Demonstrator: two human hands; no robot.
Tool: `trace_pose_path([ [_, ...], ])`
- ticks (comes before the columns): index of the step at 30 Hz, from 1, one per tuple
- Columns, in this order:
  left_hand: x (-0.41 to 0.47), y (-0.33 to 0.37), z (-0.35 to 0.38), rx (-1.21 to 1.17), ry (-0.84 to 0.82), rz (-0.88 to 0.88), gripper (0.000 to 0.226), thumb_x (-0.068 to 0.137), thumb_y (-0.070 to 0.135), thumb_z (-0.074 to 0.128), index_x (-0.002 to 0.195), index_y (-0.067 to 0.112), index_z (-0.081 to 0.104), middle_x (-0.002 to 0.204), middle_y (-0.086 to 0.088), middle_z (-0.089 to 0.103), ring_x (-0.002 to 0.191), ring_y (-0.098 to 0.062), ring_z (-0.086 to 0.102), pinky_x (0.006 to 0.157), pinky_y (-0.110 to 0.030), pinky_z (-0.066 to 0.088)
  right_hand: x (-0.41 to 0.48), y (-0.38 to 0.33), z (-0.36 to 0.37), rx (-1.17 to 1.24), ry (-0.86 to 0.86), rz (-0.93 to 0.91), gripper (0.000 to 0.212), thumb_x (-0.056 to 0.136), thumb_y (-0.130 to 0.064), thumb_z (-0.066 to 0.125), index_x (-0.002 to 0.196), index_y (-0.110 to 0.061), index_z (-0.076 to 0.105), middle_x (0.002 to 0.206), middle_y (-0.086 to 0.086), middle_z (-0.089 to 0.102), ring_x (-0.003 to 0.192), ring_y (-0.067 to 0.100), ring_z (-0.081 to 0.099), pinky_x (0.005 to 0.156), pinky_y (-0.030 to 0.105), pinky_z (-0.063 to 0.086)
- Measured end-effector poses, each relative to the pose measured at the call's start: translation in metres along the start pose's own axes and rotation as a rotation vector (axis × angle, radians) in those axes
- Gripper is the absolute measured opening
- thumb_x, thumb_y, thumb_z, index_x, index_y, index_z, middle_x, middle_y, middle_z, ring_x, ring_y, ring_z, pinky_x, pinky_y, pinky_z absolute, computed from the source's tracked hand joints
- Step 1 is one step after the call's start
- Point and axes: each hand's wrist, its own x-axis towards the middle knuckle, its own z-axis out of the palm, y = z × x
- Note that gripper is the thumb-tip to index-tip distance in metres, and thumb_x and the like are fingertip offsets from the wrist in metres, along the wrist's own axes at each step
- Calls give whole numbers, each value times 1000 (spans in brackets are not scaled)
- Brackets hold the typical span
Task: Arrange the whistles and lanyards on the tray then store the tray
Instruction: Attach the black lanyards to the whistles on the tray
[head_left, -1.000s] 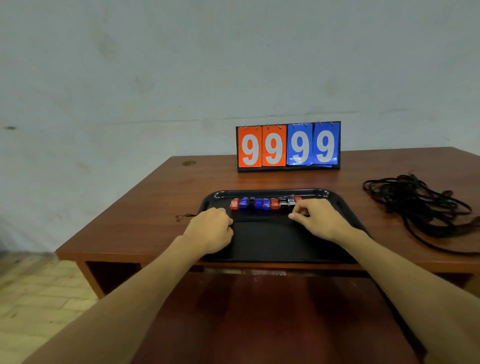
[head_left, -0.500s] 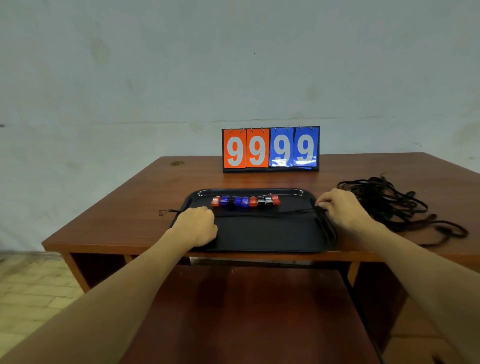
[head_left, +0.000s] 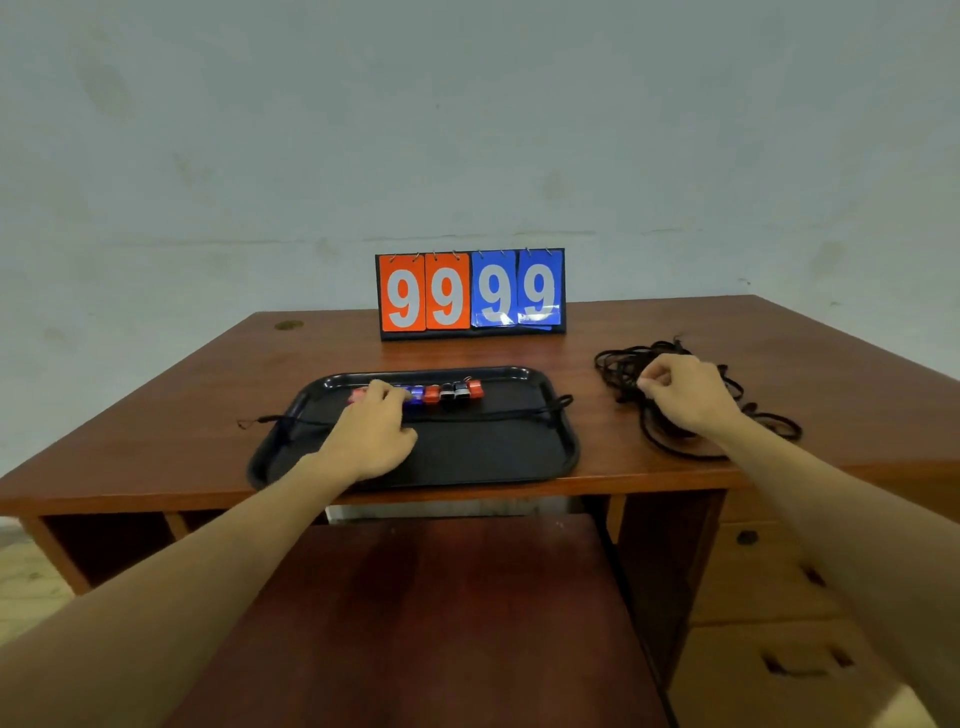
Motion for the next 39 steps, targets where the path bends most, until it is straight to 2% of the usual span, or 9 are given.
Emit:
trace_pose_path([
  [4,10,42,10,-165,-20,135,41,90,16,56,131,17,51,138,-2,41,123,-18,47,104,-27,35,-5,1,-2,-108,-93,43,26,91,-39,60,89,-13,64,95,10,69,85,22,62,74,31,49],
  [7,15,64,18,-267,-39,240,33,91,11,55,123,18,57,129,1,47,119,-12,48,98,-19,33,-8,3,6,-240,-246,60,37,84,-49,65,93,-13,64,93,5,65,90,22,61,79,34,51],
  [13,34,86,11,-366,30,269,29,90,9,54,114,24,62,124,2,53,116,-11,48,101,-29,39,-3,6,2,-173,-258,17,7,91,-15,62,94,-15,68,104,8,68,96,22,62,82,29,49],
  [17,44,98,-8,-388,29,293,33,91,8,53,120,22,58,120,5,53,111,-6,47,93,-21,35,6,-11,-21,88,6,-24,9,92,-17,60,97,-14,67,95,-1,64,88,12,56,77,21,41],
  [21,48,117,-28,-489,16,293,52,92,10,53,140,23,36,121,4,54,114,-8,47,94,-23,33,14,-36,-46,602,222,27,5,91,-12,60,94,-11,63,90,1,67,73,4,60,62,12,42],
  [25,49,139,-45,-513,-51,342,56,94,15,51,145,23,28,132,0,49,120,-11,46,92,-23,32,19,-59,-69,936,284,39,8,93,-6,55,92,-10,61,91,7,71,78,14,68,79,27,51],
  [30,53,173,-54,-549,-133,371,62,95,25,52,149,20,22,149,-2,35,134,-15,37,99,-23,31,20,-79,-90,1265,216,-47,14,95,-3,50,105,-1,59,98,7,70,93,20,69,80,33,52],
  [35,54,203,-56,-551,-173,430,70,93,31,55,150,20,17,155,-2,28,140,-17,30,111,-32,28,13,-90,-106,1464,82,-180,17,97,-3,43,98,-5,60,102,9,69,100,25,68,89,37,52],
  [39,55,213,-61,-539,-146,502,54,94,21,55,143,15,34,147,-3,39,134,-19,38,104,-24,29,6,-88,-117,1514,-25,-213,16,96,-3,43,96,-6,60,96,8,71,91,26,70,88,36,52],
])
